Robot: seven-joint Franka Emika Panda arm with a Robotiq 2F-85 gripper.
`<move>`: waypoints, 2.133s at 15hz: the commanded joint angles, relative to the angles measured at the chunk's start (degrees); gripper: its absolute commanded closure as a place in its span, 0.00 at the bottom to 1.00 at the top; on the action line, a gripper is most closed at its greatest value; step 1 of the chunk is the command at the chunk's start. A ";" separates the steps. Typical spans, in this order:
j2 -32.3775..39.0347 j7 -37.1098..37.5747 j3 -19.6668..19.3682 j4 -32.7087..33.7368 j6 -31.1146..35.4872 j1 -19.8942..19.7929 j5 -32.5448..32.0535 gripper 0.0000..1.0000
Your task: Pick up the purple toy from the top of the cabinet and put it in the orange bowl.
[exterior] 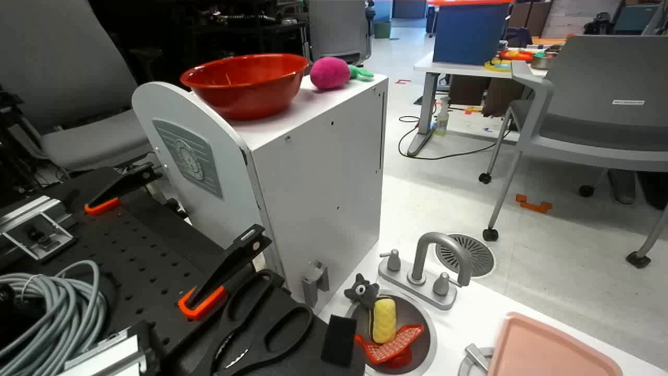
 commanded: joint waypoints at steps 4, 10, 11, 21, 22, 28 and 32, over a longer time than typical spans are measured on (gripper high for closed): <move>-0.05 0.22 -0.24 0.32 -0.10 0.35 -0.22 0.00; -0.05 0.22 -0.24 0.33 -0.10 0.35 -0.22 0.00; -0.05 0.22 -0.24 0.33 -0.10 0.35 -0.22 0.00; 2.14 -0.25 -0.97 1.07 -0.54 0.43 0.23 0.00; 3.65 -0.68 -1.27 1.78 -0.74 0.48 0.20 0.00; 16.53 -2.56 -3.27 7.69 -2.57 0.41 0.82 0.00; 25.40 -5.03 -3.11 12.32 -3.94 0.76 2.08 0.00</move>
